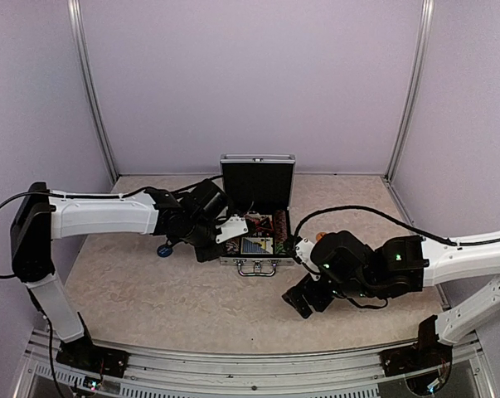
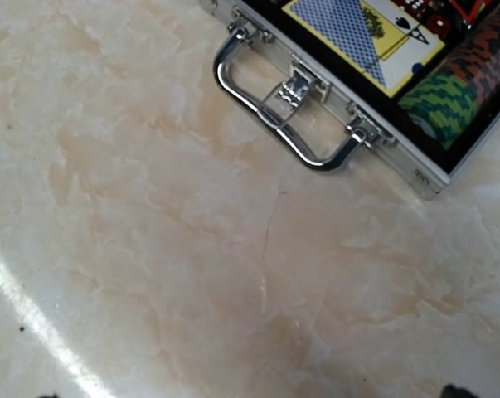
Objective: Pack up texas hold em set
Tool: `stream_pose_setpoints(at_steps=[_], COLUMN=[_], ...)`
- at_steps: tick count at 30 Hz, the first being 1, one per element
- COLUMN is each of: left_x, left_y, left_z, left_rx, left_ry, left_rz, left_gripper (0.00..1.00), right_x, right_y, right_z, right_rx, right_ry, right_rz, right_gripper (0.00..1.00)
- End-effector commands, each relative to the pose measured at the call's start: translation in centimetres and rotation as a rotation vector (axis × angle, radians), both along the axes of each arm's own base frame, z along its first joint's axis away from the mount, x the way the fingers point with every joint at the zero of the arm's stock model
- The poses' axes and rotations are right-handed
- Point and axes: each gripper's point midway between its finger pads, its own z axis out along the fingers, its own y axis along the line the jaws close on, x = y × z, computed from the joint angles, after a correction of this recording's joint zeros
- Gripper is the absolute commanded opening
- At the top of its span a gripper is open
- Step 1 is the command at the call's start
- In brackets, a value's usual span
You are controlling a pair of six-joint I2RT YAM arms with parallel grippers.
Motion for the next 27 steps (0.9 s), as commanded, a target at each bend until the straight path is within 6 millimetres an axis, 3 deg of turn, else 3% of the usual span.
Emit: stream_pose_setpoints(at_steps=[1, 11, 27], left_x=[0.2, 0.8, 1.1], left_y=[-1.5, -3.2, -4.2], left_z=[0.3, -0.6, -2.3], left_rx=[0.027, 0.056, 0.08], left_ry=[-0.024, -0.025, -0.003], left_rz=[-0.126, -0.206, -0.242], left_gripper=[0.0, 0.0, 0.0], right_x=[0.1, 0.0, 0.0], right_y=[-0.6, -1.1, -1.2], right_z=[-0.1, -0.3, -0.6], right_rx=[-0.004, -0.006, -0.022], right_ry=[-0.003, 0.002, 0.008], right_rz=[-0.017, -0.023, -0.028], right_gripper=[1.0, 1.0, 1.0])
